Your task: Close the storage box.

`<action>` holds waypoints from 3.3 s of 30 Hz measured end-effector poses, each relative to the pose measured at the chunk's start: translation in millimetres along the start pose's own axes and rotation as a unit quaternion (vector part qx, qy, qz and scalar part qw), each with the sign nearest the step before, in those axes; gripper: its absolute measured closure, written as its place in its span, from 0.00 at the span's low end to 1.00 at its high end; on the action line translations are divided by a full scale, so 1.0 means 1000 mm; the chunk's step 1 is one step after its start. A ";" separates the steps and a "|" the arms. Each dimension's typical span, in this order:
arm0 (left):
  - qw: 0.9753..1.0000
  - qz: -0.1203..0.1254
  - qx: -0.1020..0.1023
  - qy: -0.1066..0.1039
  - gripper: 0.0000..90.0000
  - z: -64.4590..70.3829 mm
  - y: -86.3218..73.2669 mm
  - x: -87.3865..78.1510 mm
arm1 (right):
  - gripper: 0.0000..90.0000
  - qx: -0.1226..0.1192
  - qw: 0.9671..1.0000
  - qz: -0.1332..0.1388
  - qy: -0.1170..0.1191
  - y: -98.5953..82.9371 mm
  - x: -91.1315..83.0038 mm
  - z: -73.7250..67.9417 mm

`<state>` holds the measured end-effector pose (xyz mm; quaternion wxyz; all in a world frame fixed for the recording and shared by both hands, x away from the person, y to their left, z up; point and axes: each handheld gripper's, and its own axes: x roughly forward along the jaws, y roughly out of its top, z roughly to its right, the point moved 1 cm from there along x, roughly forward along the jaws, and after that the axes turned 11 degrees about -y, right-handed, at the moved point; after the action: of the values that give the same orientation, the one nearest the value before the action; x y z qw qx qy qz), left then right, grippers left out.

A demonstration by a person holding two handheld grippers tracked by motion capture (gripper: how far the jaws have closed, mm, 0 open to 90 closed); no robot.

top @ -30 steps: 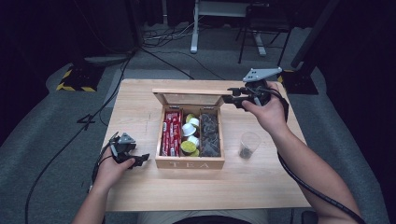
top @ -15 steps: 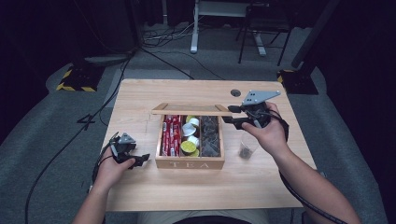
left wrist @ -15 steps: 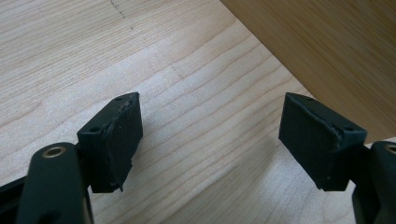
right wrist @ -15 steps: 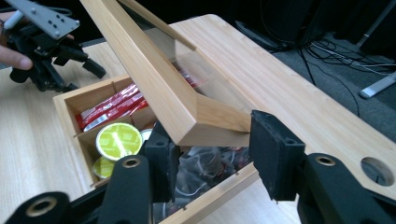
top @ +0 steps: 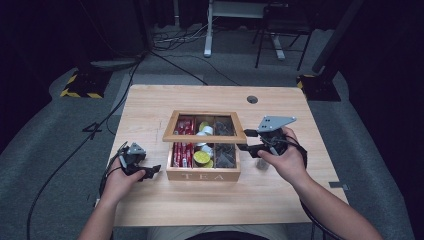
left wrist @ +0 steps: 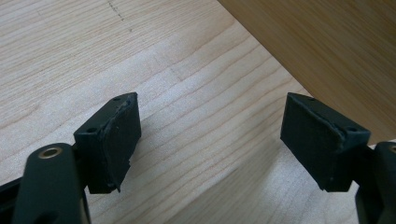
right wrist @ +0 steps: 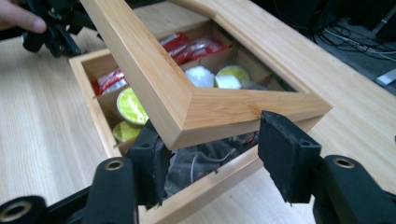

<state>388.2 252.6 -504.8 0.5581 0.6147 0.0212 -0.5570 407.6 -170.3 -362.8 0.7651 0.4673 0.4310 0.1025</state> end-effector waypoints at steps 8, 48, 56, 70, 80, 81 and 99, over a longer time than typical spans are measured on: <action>1.000 0.000 0.003 0.002 0.21 0.001 0.001 0.002 | 0.49 -0.014 1.000 -0.008 -0.006 -0.015 0.002 -0.011; 1.000 0.005 0.006 -0.001 0.20 0.001 0.000 0.003 | 0.57 -0.004 0.999 -0.046 0.009 -0.058 0.024 -0.039; 1.000 0.004 0.006 -0.001 0.20 0.001 0.001 0.003 | 0.44 0.003 0.998 -0.066 0.015 -0.059 0.024 -0.039; 1.000 0.012 0.006 -0.006 0.20 0.000 0.000 0.003 | 0.26 0.022 1.000 -0.017 0.007 -0.048 0.004 -0.023; 1.000 0.011 0.025 -0.012 0.18 -0.005 -0.007 -0.002 | 0.19 0.063 0.998 0.009 -0.012 -0.048 -0.031 0.021; 1.000 0.008 0.025 -0.012 0.17 -0.006 -0.007 -0.003 | 0.18 0.067 0.998 0.011 -0.017 -0.050 -0.036 0.027; 0.998 0.000 0.060 -0.004 0.17 -0.014 -0.010 -0.005 | 0.18 0.152 0.984 -0.037 -0.086 -0.117 -0.063 0.102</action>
<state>388.8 269.8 -511.2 0.5204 0.6452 -0.0146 -0.5592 417.1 -332.8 -401.4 0.7227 0.5691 0.3907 -0.0331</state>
